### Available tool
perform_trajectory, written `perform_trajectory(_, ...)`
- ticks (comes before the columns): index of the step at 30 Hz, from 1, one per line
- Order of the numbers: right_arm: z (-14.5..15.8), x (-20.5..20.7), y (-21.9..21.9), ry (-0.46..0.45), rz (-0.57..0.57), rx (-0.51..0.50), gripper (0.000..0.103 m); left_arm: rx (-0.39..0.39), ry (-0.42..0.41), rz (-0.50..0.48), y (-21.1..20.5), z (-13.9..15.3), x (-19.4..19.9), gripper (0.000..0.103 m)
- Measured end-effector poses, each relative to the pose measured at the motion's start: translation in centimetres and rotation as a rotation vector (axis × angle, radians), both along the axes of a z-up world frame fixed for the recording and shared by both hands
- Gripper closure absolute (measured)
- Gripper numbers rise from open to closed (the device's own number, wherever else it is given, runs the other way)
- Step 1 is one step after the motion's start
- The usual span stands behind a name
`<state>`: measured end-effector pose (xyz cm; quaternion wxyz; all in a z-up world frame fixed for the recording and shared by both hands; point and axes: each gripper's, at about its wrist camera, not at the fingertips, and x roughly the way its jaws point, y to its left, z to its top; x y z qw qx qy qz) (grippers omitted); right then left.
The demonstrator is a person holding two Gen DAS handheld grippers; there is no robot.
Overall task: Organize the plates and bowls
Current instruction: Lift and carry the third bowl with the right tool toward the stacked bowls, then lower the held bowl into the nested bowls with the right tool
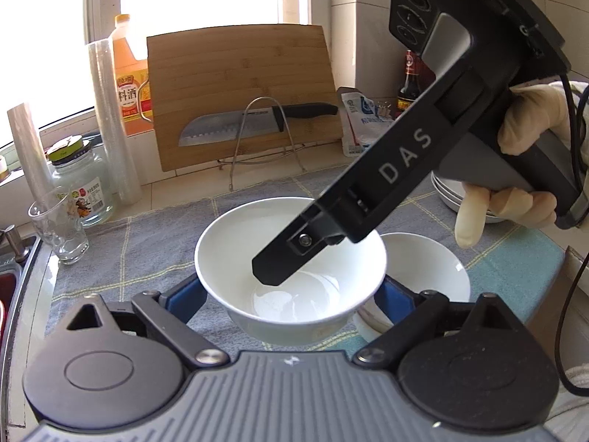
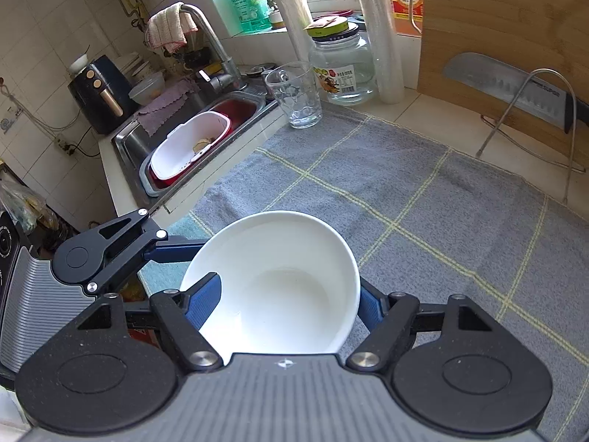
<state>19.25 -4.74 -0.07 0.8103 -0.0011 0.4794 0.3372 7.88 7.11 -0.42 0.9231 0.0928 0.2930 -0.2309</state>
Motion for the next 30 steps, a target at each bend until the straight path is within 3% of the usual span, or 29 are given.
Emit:
perform_trajectory(16, 0.7, -3.0, -5.3, -0.029, -0.175, -0.011, 0.022, -0.015, -0.014, -0.171, -3.8, -0.1, 0.4, 0.007)
perform_trajectory(30, -0.7, -5.1, -8.2, 0.000, -0.268, -0.022, 0.022, -0.011, 0.033, -0.261, -5.8, -1.0, 0.6, 0.007)
